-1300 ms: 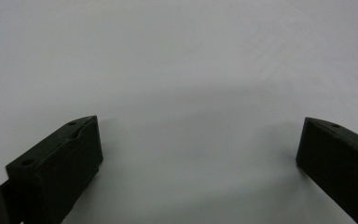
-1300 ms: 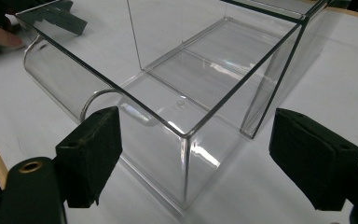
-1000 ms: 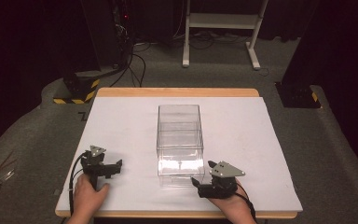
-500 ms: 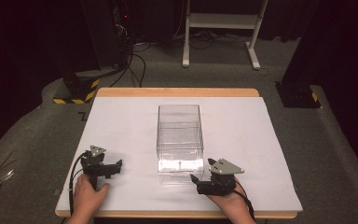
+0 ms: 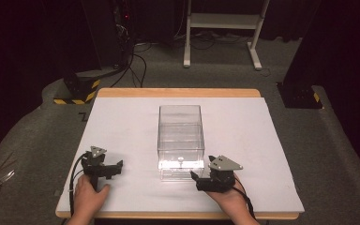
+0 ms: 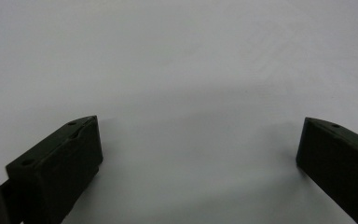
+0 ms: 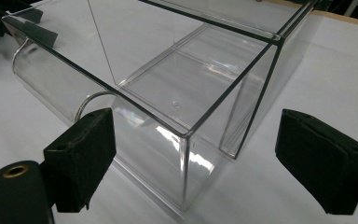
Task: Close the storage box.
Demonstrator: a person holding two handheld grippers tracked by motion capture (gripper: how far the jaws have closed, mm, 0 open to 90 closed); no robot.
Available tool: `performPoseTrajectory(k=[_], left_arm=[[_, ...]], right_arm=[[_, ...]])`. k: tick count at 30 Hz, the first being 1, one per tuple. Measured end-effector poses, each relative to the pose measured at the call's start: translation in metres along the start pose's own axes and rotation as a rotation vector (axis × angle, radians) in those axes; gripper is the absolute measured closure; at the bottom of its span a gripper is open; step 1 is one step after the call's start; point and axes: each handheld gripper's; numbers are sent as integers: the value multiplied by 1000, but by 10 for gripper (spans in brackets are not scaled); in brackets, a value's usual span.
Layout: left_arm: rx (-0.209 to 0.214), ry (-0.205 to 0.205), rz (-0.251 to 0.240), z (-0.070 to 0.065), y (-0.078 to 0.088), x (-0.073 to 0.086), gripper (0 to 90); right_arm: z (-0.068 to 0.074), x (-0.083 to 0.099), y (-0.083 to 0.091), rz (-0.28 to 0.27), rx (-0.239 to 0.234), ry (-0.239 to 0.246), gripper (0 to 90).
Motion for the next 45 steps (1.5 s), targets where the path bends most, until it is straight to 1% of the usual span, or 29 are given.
performPoseTrajectory(k=[11, 17, 26, 28, 35, 38, 40, 45], left_arm=[[0, 0, 0, 0, 0, 0, 4], [0, 0, 0, 0, 0, 0, 5], [0, -1, 2, 0, 0, 0, 5], [0, -1, 2, 0, 0, 0, 5], [0, 0, 2, 0, 0, 0, 5], [0, 0, 2, 0, 0, 0, 5], [0, 0, 2, 0, 0, 0, 5], [0, -2, 2, 0, 0, 0, 5]], right_arm=[[-5, -3, -6, 9, 8, -11, 117], [-9, -5, -10, 15, 22, -13, 117], [-19, -8, -21, 15, 44, -40, 118], [-21, -8, -24, 15, 47, -38, 118], [-25, -10, -31, 15, 65, -46, 121], [-27, -10, -34, 15, 68, -61, 124], [-28, -11, -35, 12, 72, -56, 126], [-31, -11, -40, 15, 76, -69, 126]])
Point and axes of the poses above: each handheld gripper's, and its own axes: y roughly backward along the jaws, x roughly out of its underside, z roughly to its left, and after that the axes turned 13 degrees about y, right-handed
